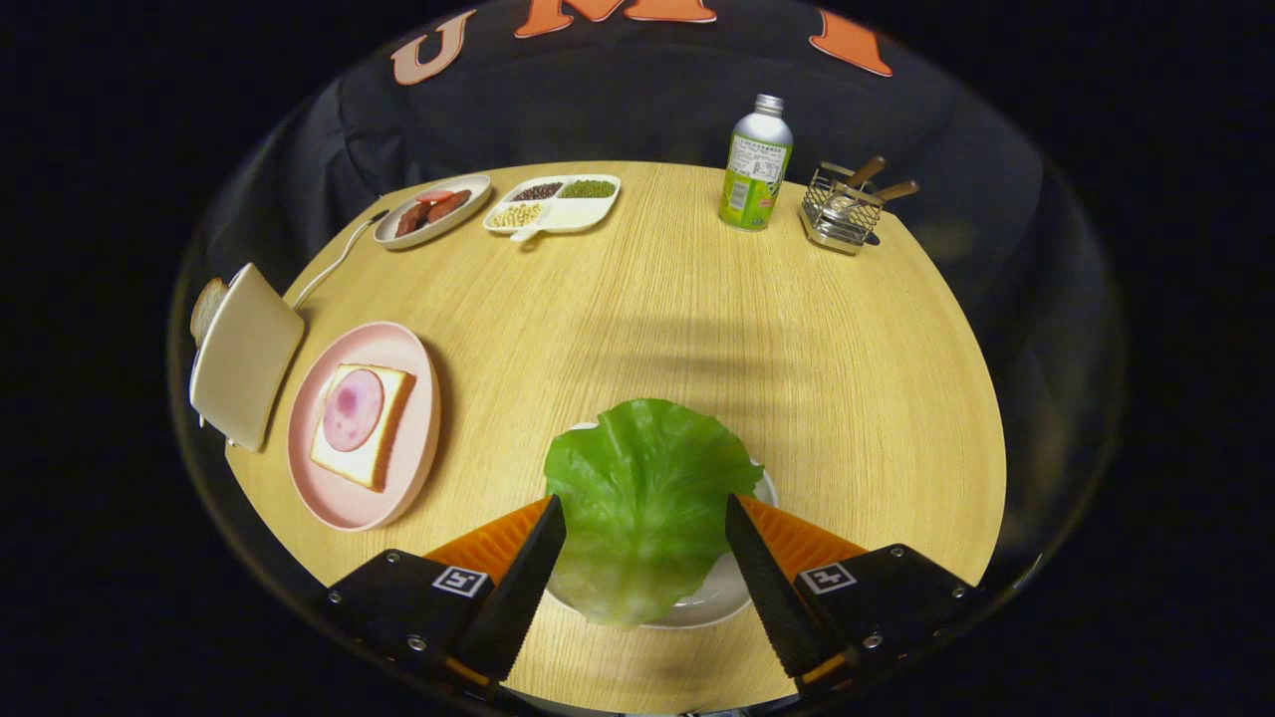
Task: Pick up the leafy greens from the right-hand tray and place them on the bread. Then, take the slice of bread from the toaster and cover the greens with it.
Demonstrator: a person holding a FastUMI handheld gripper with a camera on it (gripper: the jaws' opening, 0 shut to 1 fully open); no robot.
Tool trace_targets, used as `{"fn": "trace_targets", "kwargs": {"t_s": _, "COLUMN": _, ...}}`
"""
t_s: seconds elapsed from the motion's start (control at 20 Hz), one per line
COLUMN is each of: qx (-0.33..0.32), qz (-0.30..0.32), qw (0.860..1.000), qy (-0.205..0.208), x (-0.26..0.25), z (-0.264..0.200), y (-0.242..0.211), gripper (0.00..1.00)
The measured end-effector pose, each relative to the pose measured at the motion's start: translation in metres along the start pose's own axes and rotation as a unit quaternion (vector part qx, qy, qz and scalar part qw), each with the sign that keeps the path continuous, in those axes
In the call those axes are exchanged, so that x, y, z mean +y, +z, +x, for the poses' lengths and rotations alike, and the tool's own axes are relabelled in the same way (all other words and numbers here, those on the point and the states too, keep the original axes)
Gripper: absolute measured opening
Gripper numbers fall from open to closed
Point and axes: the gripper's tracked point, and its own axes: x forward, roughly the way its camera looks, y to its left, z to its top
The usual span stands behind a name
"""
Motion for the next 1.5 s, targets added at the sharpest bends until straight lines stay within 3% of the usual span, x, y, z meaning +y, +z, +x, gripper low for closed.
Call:
{"fn": "trace_targets", "kwargs": {"t_s": 0.3, "qx": 0.021, "qz": 0.001, "qw": 1.0, "qy": 0.008, "x": 0.006, "z": 0.019, "y": -0.008, "gripper": 0.97}}
{"fn": "trace_targets", "kwargs": {"t_s": 0.55, "qx": 0.023, "qz": 0.002, "qw": 1.0, "qy": 0.012, "x": 0.006, "z": 0.021, "y": -0.006, "gripper": 0.79}}
{"fn": "trace_targets", "kwargs": {"t_s": 0.75, "qx": 0.021, "qz": 0.017, "qw": 1.0, "qy": 0.007, "x": -0.001, "z": 0.023, "y": -0.005, "gripper": 0.46}}
{"fn": "trace_targets", "kwargs": {"t_s": 0.8, "qx": 0.019, "qz": 0.026, "qw": 0.999, "qy": 0.006, "x": -0.003, "z": 0.022, "y": -0.006, "gripper": 0.3}}
{"fn": "trace_targets", "kwargs": {"t_s": 0.9, "qx": 0.014, "qz": 0.034, "qw": 0.999, "qy": 0.006, "x": -0.005, "z": 0.022, "y": -0.005, "gripper": 0.15}}
{"fn": "trace_targets", "kwargs": {"t_s": 1.0, "qx": 0.014, "qz": 0.05, "qw": 0.999, "qy": 0.013, "x": -0.006, "z": 0.02, "y": -0.005, "gripper": 0.07}}
{"fn": "trace_targets", "kwargs": {"t_s": 1.5, "qx": -0.039, "qz": 0.062, "qw": 0.996, "qy": 0.05, "x": 0.017, "z": -0.027, "y": 0.028, "gripper": 0.05}}
